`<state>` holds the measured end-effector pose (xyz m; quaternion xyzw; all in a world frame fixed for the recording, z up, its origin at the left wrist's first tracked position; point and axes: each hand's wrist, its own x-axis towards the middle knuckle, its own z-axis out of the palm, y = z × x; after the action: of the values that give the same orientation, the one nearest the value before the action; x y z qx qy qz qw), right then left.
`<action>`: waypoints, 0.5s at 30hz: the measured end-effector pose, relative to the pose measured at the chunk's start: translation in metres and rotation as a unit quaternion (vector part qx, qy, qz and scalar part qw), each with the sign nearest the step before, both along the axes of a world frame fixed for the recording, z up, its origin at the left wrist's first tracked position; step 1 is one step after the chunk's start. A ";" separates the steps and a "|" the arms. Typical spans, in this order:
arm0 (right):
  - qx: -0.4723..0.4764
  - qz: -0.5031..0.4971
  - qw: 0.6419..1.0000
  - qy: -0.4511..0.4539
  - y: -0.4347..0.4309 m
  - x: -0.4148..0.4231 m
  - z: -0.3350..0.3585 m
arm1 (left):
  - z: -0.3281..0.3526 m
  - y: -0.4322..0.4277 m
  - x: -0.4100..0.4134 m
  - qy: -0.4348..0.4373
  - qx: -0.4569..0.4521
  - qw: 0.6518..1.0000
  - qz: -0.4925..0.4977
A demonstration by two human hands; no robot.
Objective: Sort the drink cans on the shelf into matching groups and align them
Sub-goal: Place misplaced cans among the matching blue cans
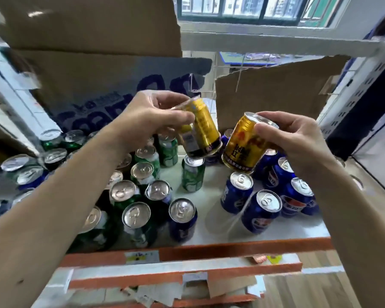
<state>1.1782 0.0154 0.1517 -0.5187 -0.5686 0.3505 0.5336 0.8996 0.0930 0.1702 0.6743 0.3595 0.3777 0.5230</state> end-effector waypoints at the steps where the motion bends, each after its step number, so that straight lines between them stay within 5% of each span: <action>1: 0.001 0.006 1.000 0.011 0.001 -0.008 -0.001 | -0.001 -0.006 -0.009 -0.043 -0.020 0.999 0.009; 7: 0.003 0.092 0.993 0.069 0.004 -0.054 0.000 | -0.012 -0.053 -0.055 -0.183 -0.077 0.977 0.082; 15: -0.009 0.263 0.963 0.060 -0.010 -0.111 0.016 | -0.012 -0.166 -0.105 -0.137 -0.022 0.939 0.315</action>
<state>1.0668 0.0053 0.1680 -0.3332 -0.6487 0.5142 0.4514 0.7942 -0.0727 0.1585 0.4562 0.4870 0.6039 0.4360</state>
